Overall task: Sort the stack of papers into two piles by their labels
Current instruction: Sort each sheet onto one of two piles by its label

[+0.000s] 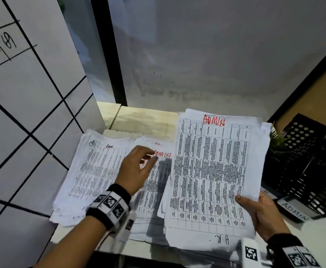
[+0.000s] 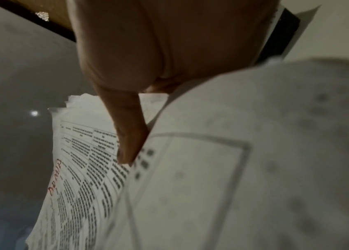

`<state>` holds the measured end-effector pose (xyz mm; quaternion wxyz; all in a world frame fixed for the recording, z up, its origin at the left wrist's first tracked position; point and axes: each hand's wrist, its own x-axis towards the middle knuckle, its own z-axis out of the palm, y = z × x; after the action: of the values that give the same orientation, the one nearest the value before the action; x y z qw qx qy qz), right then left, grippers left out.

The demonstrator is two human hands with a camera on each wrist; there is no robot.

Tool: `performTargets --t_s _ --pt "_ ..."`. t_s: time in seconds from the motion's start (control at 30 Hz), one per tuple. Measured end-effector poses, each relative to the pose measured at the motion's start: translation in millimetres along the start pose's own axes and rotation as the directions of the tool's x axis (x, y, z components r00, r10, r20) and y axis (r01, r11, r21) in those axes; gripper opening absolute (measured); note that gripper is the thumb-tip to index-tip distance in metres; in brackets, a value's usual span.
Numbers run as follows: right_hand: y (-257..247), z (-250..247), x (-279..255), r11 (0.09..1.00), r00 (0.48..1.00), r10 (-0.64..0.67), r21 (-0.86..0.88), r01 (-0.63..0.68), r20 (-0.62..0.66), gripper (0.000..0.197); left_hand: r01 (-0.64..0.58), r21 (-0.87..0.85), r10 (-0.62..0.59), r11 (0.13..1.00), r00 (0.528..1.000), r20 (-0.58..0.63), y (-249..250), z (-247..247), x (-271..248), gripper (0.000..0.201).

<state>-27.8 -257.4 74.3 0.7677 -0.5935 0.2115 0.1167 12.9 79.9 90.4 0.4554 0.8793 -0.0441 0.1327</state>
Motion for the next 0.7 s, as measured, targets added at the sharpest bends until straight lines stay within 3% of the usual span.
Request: performTargets --t_s 0.13,0.2,0.4,0.53,0.7 --pt "-1 2 1 1.0 1.0 0.0 -0.002 0.0 0.019 0.044 0.254 -0.311 -0.278 0.916 0.96 -0.034 30 30 2 0.013" --pt "-2 2 2 1.0 1.0 -0.002 -0.003 0.002 0.023 0.056 0.335 -0.387 -0.377 0.859 0.925 -0.036 35 40 2 0.018" --pt "-1 2 1 1.0 0.999 -0.03 -0.002 0.03 0.02 0.056 0.365 -0.473 -0.457 0.802 0.885 -0.092 34 52 3 0.021" --pt "0 5 0 1.0 0.999 -0.03 0.005 0.029 0.023 0.043 0.278 -0.45 -0.375 0.849 0.916 -0.142 33 52 -3 0.028" --pt "-1 6 -1 0.999 0.999 -0.033 0.01 0.033 0.031 0.039 -0.054 -0.32 -0.03 0.946 0.967 -0.252 32 48 -15 0.024"
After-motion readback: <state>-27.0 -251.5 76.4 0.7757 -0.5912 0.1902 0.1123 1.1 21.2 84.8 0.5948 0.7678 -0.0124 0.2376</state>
